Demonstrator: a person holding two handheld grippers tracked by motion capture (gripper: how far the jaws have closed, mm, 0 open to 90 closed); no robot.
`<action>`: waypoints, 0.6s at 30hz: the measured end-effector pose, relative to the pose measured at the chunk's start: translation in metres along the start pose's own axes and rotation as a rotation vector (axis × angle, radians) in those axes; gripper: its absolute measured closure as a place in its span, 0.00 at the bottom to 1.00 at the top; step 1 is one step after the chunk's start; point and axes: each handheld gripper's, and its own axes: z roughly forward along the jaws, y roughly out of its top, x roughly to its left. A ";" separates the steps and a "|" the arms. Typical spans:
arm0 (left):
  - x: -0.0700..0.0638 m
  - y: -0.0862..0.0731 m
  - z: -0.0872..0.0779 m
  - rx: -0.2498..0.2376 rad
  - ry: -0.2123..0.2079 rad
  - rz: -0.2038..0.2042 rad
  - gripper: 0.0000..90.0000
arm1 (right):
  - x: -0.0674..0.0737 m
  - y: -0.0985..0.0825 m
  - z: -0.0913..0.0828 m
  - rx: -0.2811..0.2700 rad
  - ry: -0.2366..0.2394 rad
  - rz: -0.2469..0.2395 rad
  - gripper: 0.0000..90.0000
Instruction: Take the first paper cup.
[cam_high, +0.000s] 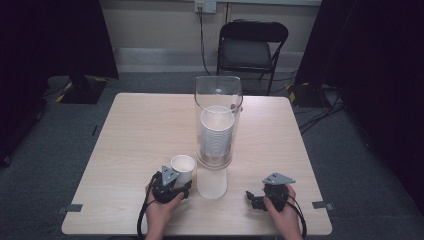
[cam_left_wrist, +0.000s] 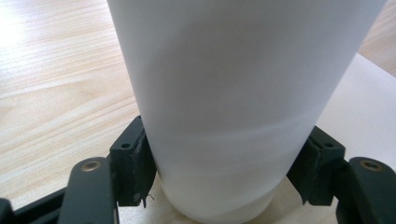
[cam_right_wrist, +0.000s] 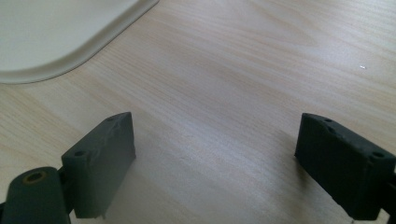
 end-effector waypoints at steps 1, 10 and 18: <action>0.000 0.000 0.000 -0.001 -0.005 0.000 0.37 | 0.000 0.000 0.000 0.000 0.000 0.000 0.13; 0.001 0.000 -0.007 -0.041 -0.062 0.029 0.37 | 0.002 0.000 -0.002 -0.005 0.012 -0.007 0.17; 0.004 0.003 -0.020 -0.040 -0.152 0.073 0.36 | 0.020 0.017 -0.018 -0.091 0.121 0.030 0.16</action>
